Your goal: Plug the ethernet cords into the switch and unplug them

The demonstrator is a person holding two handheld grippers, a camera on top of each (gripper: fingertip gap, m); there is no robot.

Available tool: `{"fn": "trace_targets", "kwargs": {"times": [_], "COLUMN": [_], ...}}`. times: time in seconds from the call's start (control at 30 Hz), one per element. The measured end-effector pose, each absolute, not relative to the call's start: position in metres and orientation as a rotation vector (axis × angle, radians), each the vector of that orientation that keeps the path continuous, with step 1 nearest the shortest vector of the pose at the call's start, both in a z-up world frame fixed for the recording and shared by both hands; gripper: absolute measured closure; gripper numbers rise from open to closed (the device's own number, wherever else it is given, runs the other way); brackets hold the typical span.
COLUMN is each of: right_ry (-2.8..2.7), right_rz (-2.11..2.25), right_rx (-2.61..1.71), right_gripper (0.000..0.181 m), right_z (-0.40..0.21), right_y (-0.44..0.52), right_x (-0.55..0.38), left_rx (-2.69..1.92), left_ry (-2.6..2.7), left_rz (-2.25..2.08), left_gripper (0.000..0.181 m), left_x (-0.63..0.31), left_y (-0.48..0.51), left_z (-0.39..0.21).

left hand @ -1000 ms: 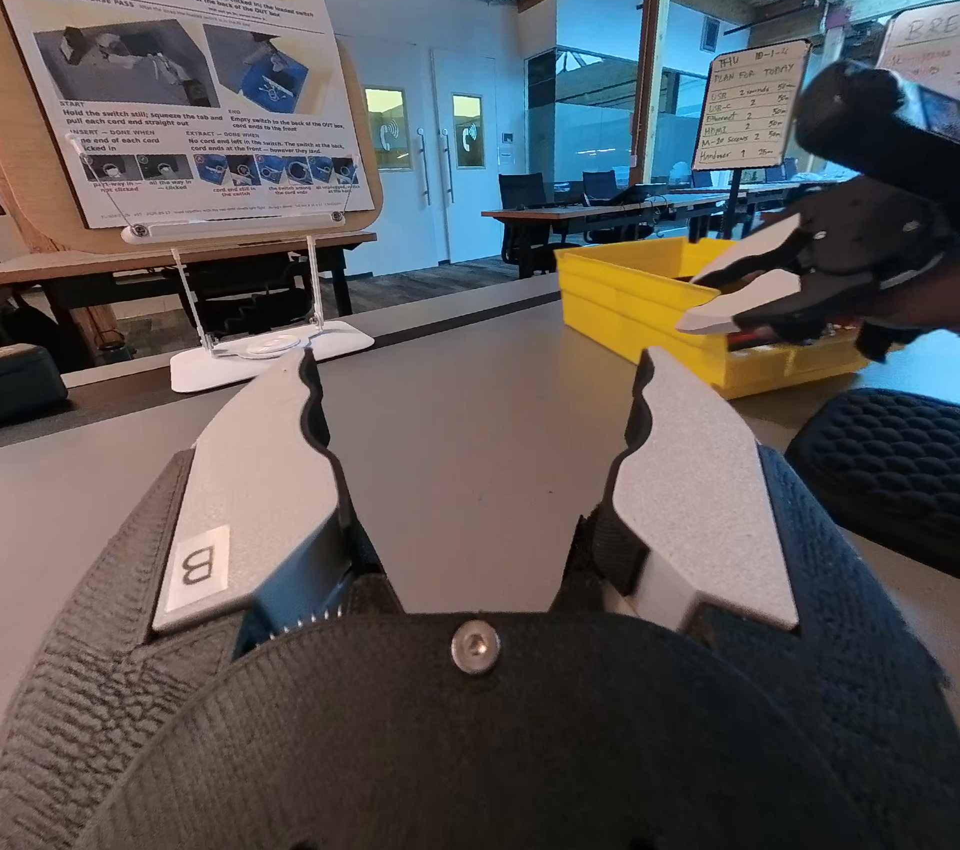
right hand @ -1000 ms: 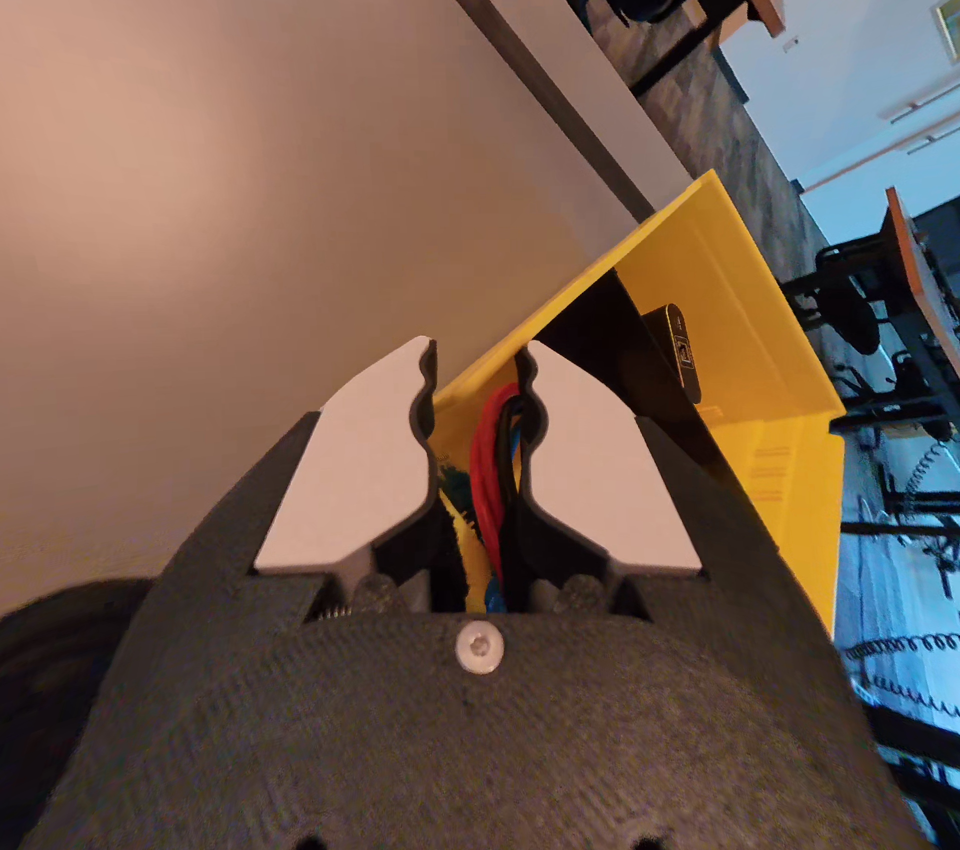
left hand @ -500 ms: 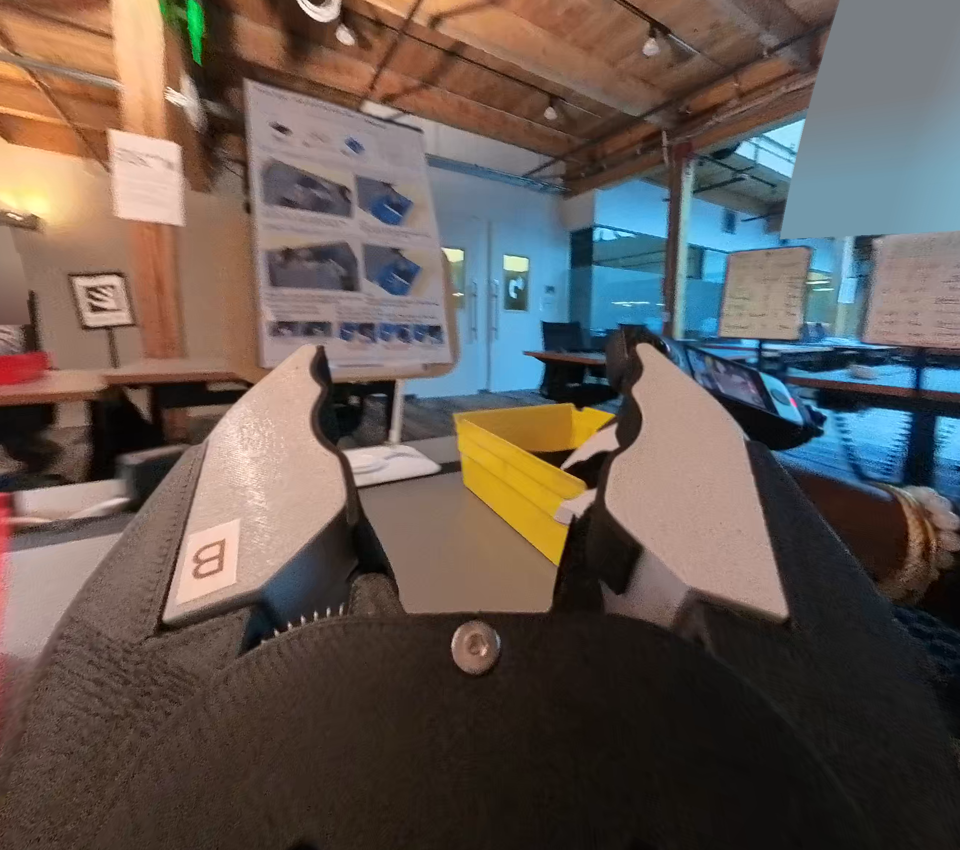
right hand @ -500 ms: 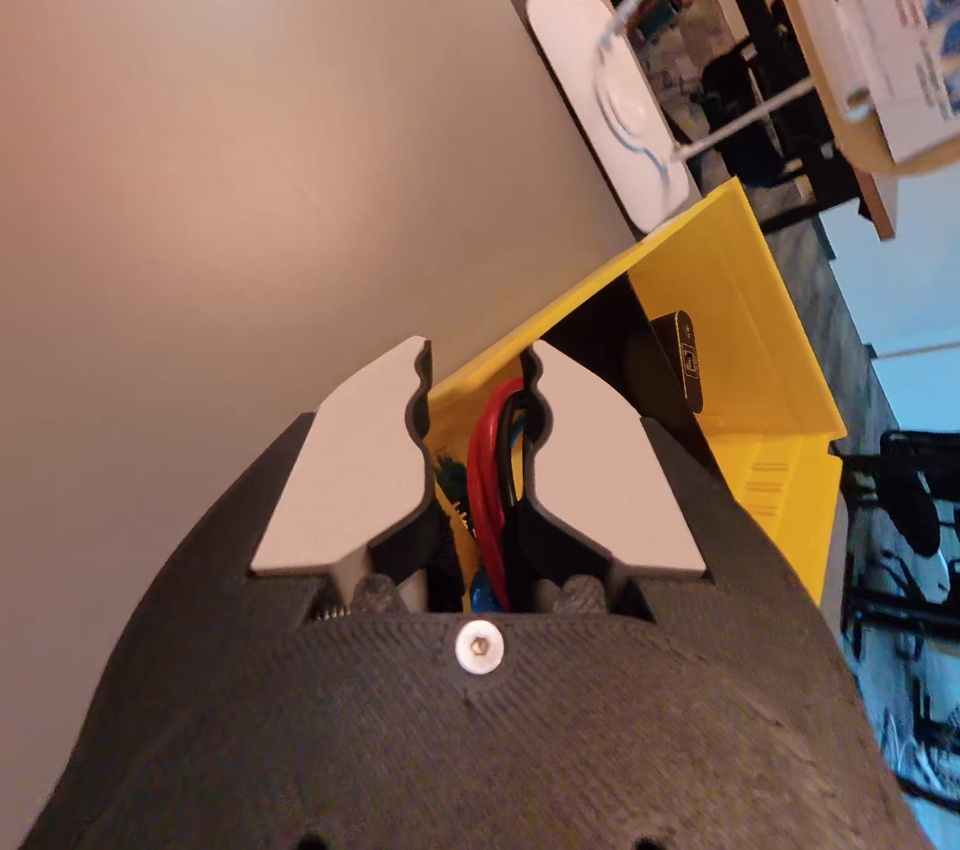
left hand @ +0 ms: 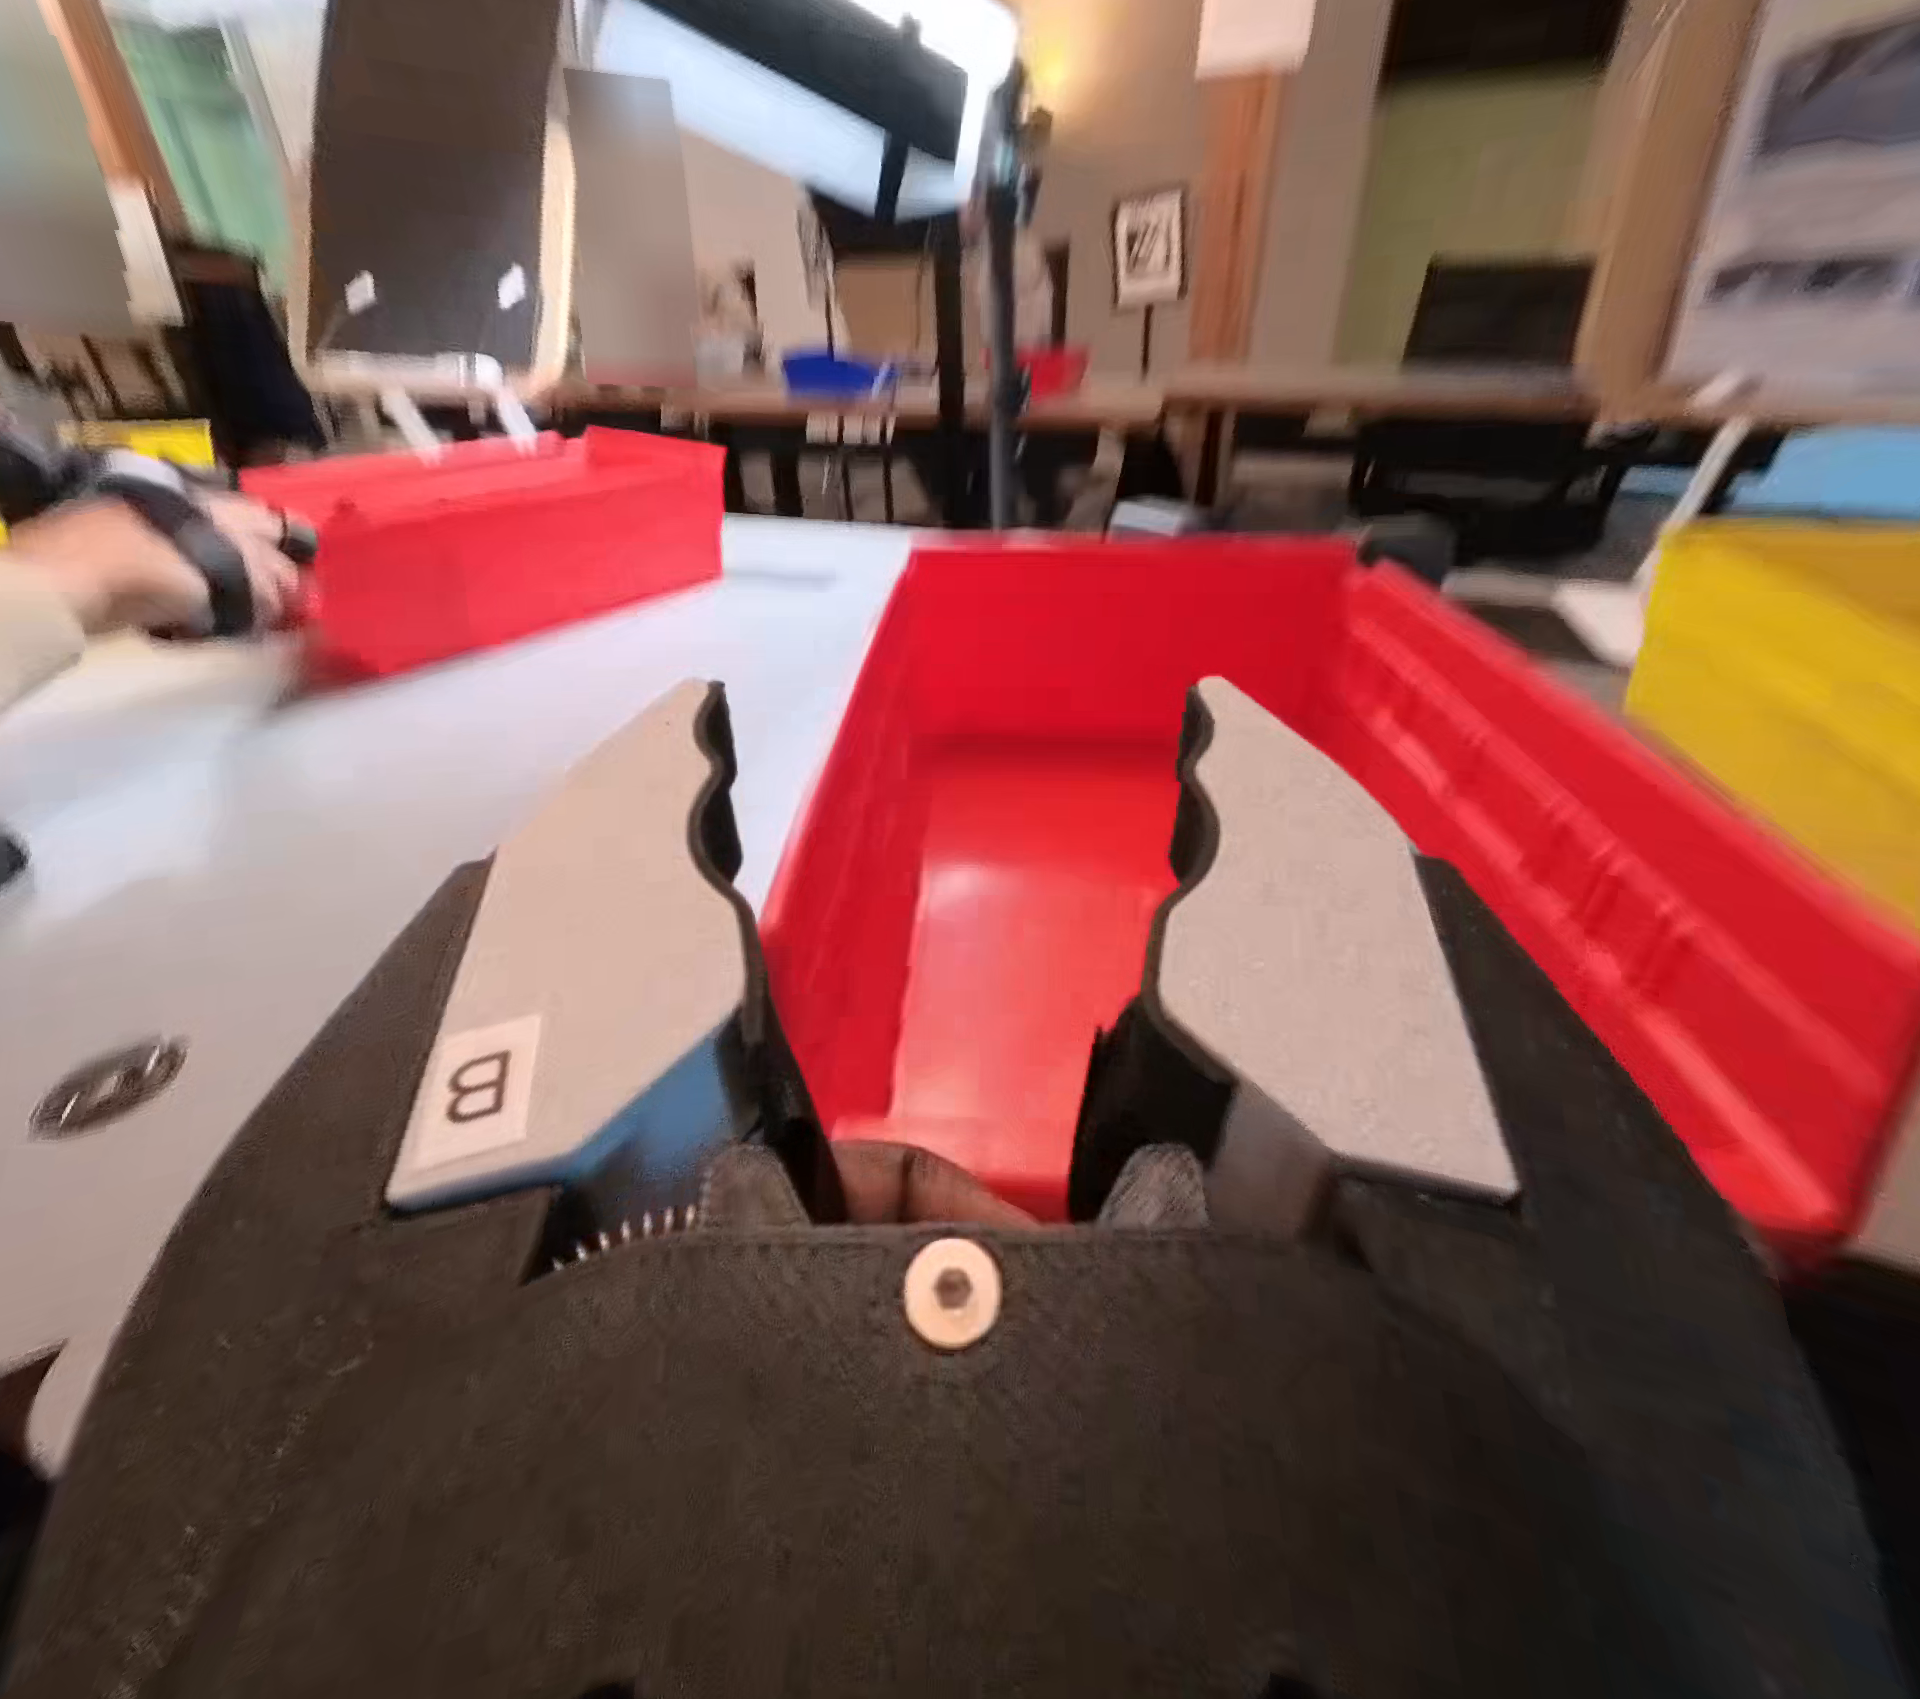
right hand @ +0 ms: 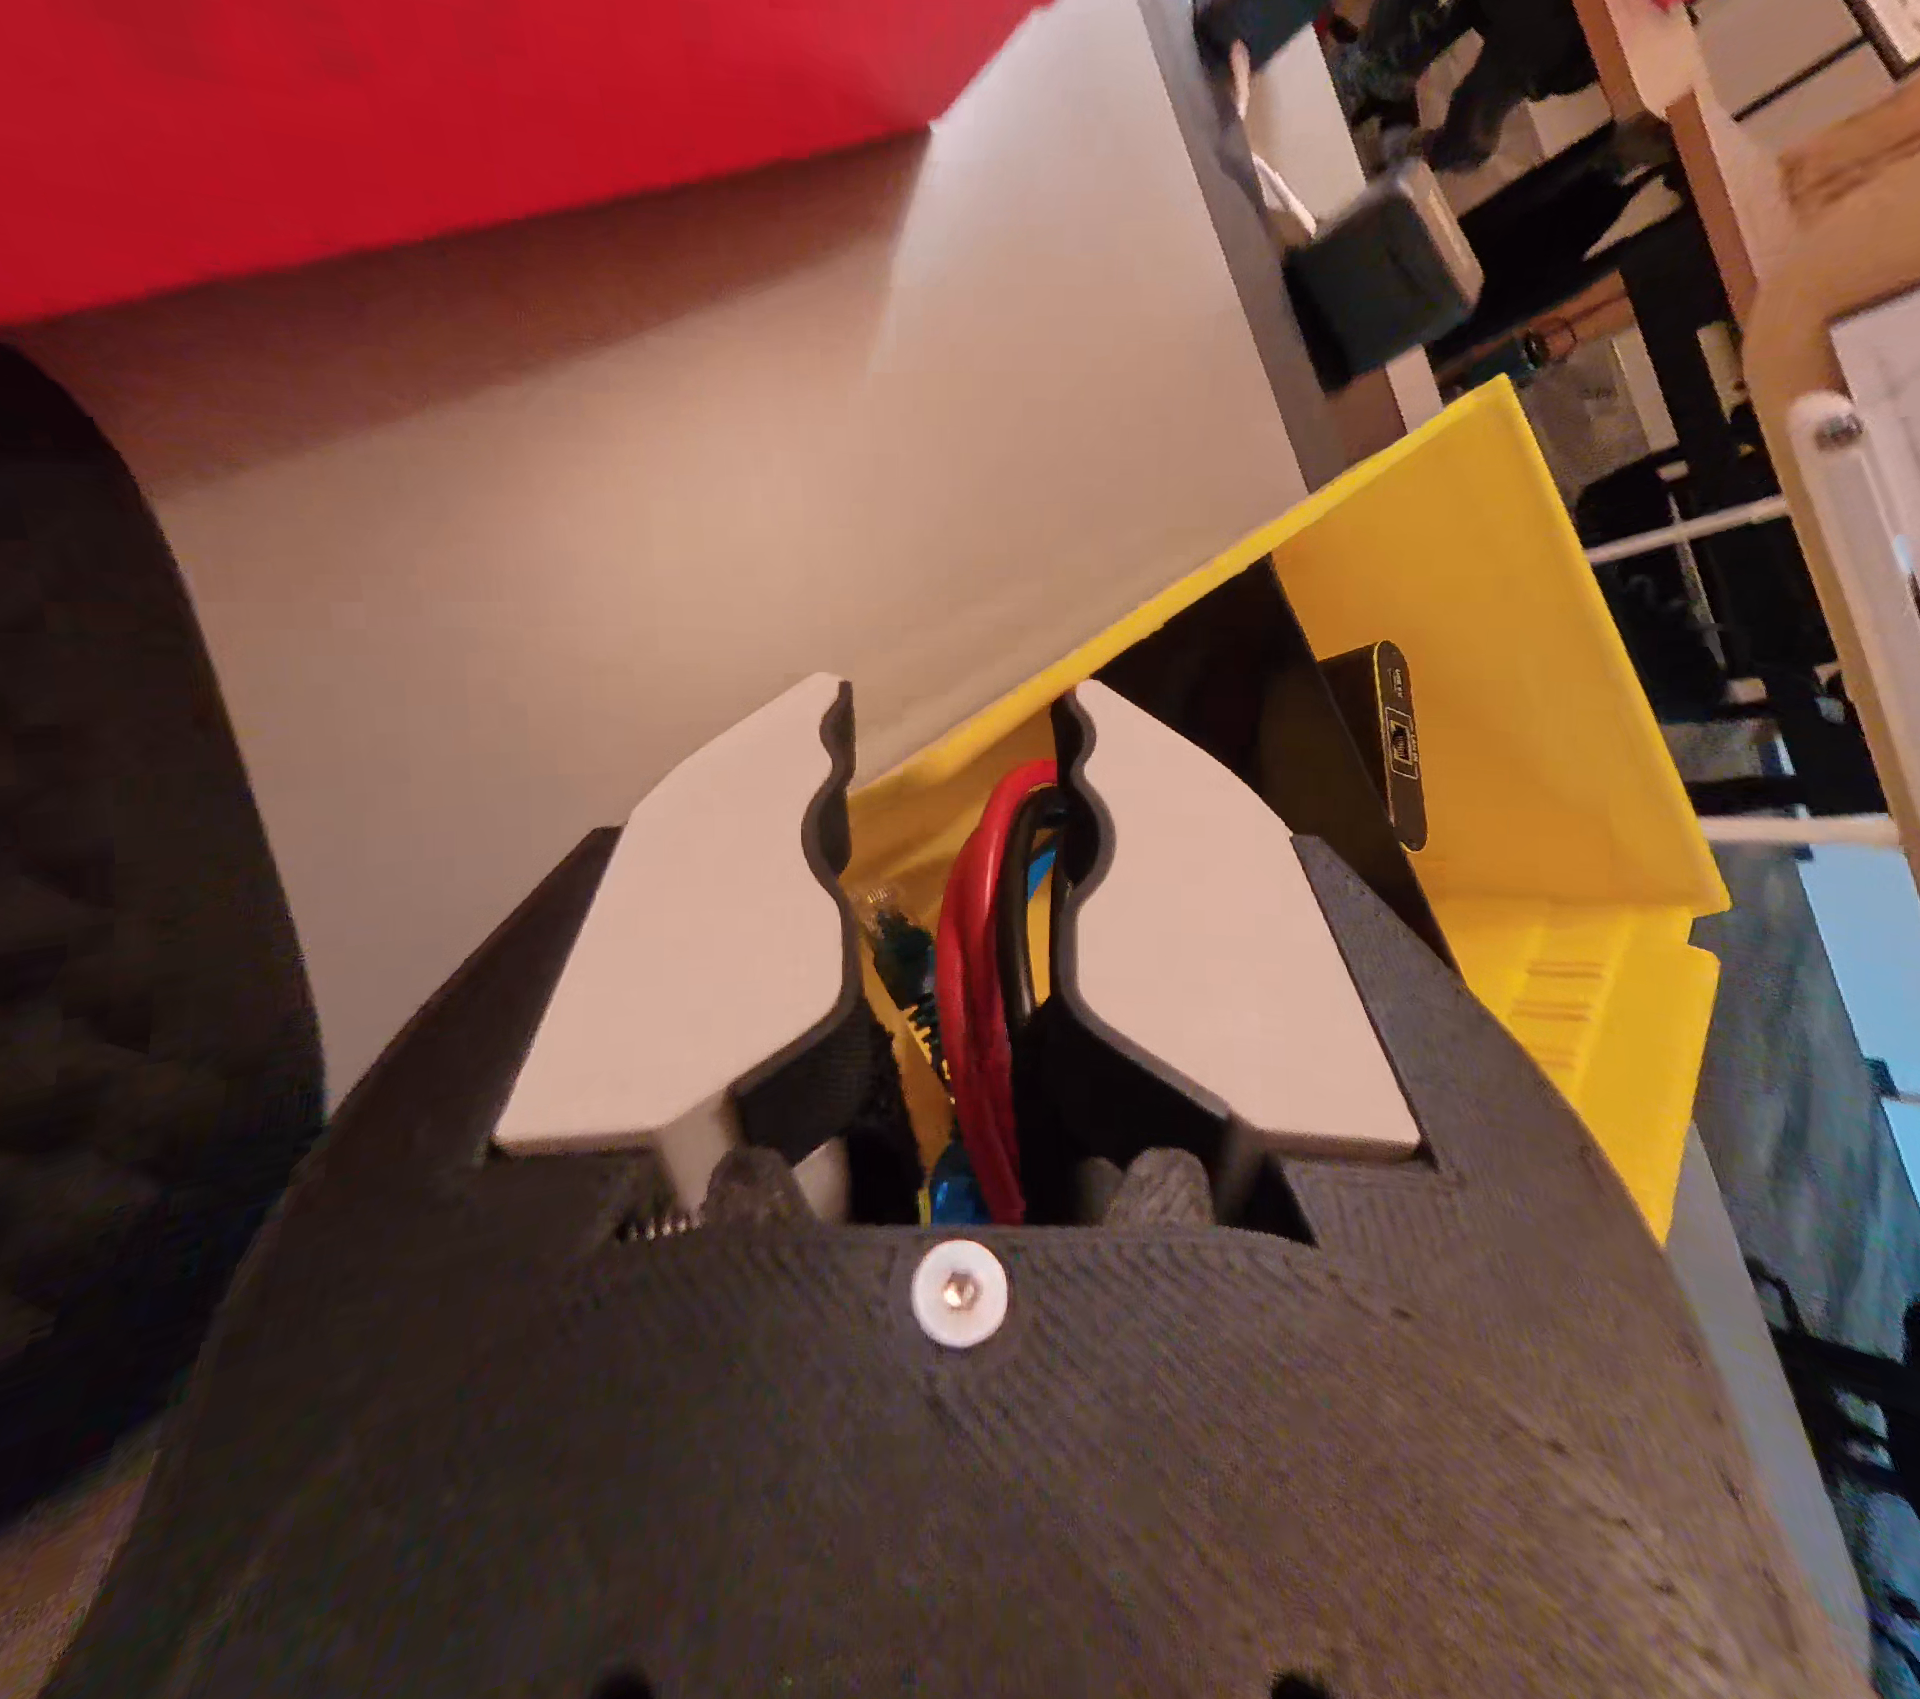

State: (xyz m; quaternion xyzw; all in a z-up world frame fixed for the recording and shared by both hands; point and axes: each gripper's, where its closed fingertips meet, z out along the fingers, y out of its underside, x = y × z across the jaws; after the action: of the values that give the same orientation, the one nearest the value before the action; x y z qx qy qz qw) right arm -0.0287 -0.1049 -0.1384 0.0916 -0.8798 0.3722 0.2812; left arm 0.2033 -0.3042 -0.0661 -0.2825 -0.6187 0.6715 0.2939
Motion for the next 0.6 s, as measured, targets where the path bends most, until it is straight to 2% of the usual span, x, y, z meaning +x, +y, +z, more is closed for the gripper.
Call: {"fn": "trace_targets", "kwargs": {"times": [0.1, 0.23, 0.3, 0.37, 0.6], "right_ry": [-2.359, -2.368, -2.368, -2.361, -2.323], "right_rz": [1.063, 1.132, 1.159, 1.19, 1.525], "right_rx": [0.276, 0.326, 0.349, 0.372, 0.431], "right_gripper": [0.145, 0.144, 0.143, 0.143, 0.14], "right_z": [-0.138, -0.137, -0.136, -0.136, -0.118], "right_y": [-0.129, -0.153, -0.163, -0.171, -0.19], "right_x": [-0.015, 0.001, 0.007, 0.01, 0.029], "left_rx": [-0.795, -0.766, -0.778, -0.788, -0.882], "left_ry": [-1.82, -1.848, -1.852, -1.881, -1.943], "left_rz": [1.715, 1.71, 1.727, 1.757, 1.556], "left_gripper": [0.105, 0.143, 0.154, 0.172, 0.178], "left_x": [0.21, 0.209, 0.209, 0.214, 0.232], "left_y": [-0.328, -0.338, -0.338, -0.34, -0.322], "left_z": [-0.107, -0.124, -0.124, -0.125, -0.131]}}
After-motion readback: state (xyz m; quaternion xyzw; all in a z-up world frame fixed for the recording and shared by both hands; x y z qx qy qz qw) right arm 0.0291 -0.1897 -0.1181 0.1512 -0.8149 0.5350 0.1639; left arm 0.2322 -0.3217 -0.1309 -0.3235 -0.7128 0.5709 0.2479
